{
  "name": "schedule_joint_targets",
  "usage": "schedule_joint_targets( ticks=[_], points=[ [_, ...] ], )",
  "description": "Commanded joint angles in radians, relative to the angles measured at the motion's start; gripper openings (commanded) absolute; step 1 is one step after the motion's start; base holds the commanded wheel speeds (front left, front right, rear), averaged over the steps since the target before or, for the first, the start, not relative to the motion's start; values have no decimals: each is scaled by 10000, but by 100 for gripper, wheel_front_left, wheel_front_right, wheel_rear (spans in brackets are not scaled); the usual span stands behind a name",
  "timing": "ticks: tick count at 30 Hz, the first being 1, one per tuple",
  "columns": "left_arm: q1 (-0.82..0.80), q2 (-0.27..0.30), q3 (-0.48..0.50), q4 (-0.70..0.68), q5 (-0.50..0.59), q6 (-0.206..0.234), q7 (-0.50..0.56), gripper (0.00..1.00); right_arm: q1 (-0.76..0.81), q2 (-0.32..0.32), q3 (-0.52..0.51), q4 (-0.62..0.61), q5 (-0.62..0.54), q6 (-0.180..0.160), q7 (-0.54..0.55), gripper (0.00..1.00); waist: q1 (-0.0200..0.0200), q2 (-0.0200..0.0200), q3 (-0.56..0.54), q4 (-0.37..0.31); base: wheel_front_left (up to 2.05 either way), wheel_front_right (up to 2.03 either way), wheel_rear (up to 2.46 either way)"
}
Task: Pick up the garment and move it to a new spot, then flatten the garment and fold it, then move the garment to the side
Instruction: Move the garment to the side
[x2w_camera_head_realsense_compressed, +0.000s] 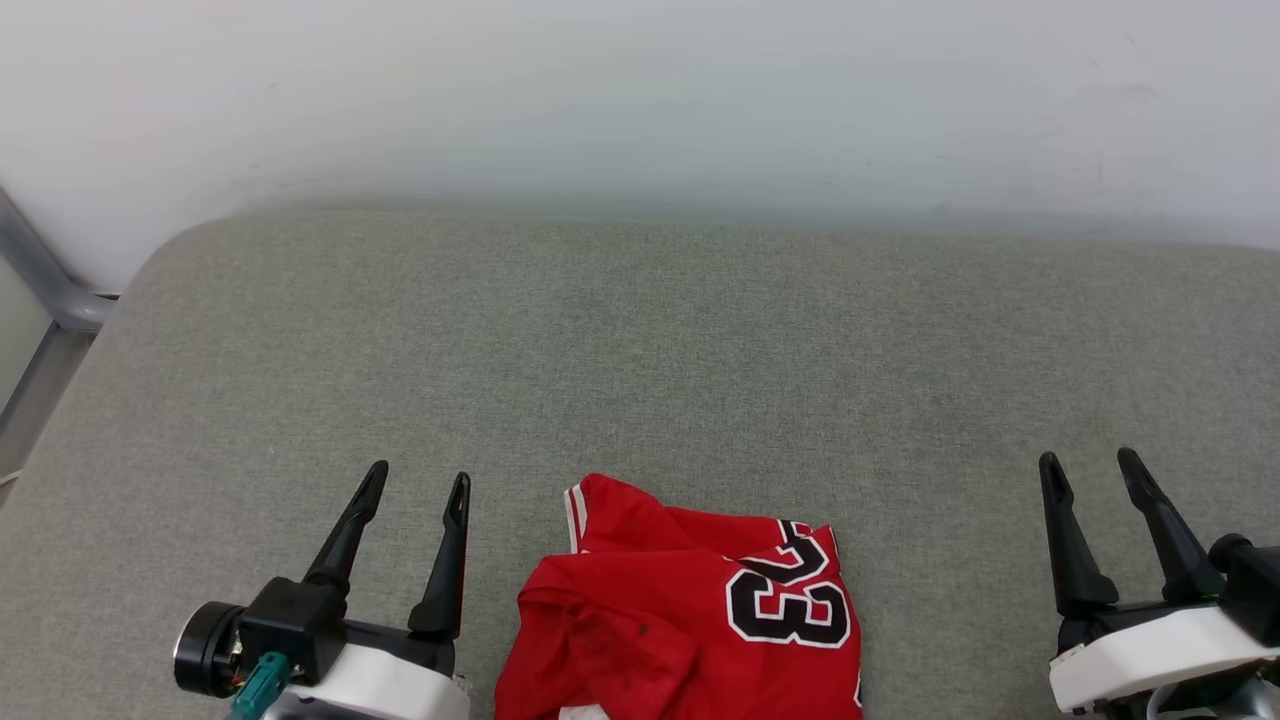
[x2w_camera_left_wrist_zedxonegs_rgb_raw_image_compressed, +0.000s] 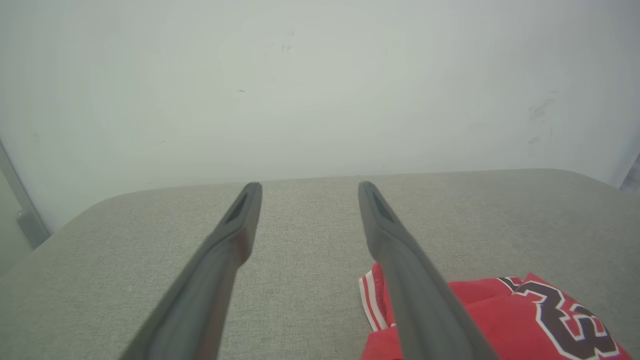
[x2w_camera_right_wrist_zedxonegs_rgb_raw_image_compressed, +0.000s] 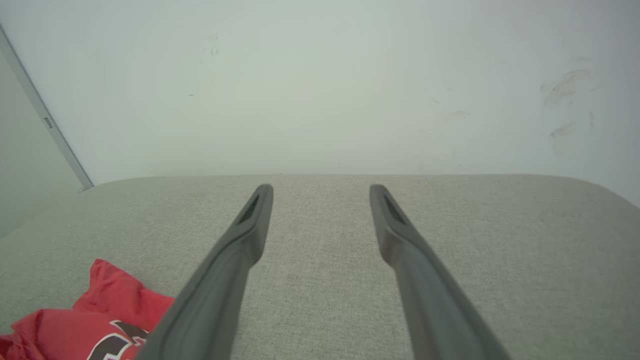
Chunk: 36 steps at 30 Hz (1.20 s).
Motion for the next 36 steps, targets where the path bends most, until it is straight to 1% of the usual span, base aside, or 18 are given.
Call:
schedule_joint_targets(
  ticks=[1,3,5,8,11,12,16,19,22,23,24,25,26,27,31,36],
  points=[
    [106,-90,100,-20,105,-96,-21,100,40,42,-32,14,-63,-9,36,100,0,-1,11,-1,0,0,0],
    [101,-139,166,-25,173,-146,-21,100,37,30,-25,34,-96,-9,164,100,0,-1,36,0,0,0,0],
    [76,-179,230,-47,233,-220,-21,100,-17,-118,150,6,-162,-9,440,100,0,-1,109,-5,0,0,0],
    [-30,-224,285,-46,328,-291,-21,100,-47,-423,549,-103,16,-9,1482,100,0,-1,240,39,0,0,0],
    [-125,-304,333,38,362,-359,-21,100,-4,-758,1195,-425,615,-9,3222,100,0,-1,403,106,0,0,0],
    [-153,-323,318,81,395,-374,-21,100,-6,-964,1408,-607,769,-9,3833,100,0,-1,469,139,0,0,0],
    [-291,-410,298,145,470,-439,-21,100,-123,-1304,1832,-1305,1576,-9,6303,100,0,-1,735,268,0,0,0],
    [-429,-470,284,203,518,-492,-21,100,-157,-1278,1880,-1549,1856,-9,8244,100,0,-1,903,408,0,0,0],
    [-573,-513,218,256,556,-540,-21,100,-214,-1153,1892,-1675,1931,-9,9845,100,0,-1,1061,605,0,0,0],
    [-608,-528,192,274,550,-541,-21,100,-271,-1113,1958,-1726,1905,-9,10232,100,0,-1,1106,675,0,0,0],
    [-654,-542,175,284,566,-557,-21,100,-359,-1012,1961,-1767,1871,-9,10516,100,0,-1,1160,740,0,0,0],
    [-654,-542,175,284,566,-557,-21,100,-359,-1012,1961,-1767,1871,-9,10516,100,0,-1,1160,740,0,0,0],
    [-721,-585,152,327,597,-565,-21,100,-453,-860,1980,-1722,1751,-9,10872,100,0,-1,1231,886,0,0,0],
    [-732,-610,130,357,616,-575,-21,100,-459,-758,1983,-1646,1721,-9,11001,100,0,-1,1255,958,0,0,0],
    [-856,-700,88,411,642,-597,-21,100,-666,-419,1939,-1367,1572,-9,11294,100,0,-1,1423,1232,0,0,0],
    [-886,-758,91,427,660,-598,-21,100,-803,-244,2046,-882,1408,-9,11474,100,0,-1,1604,1474,0,0,0]
  ],
)
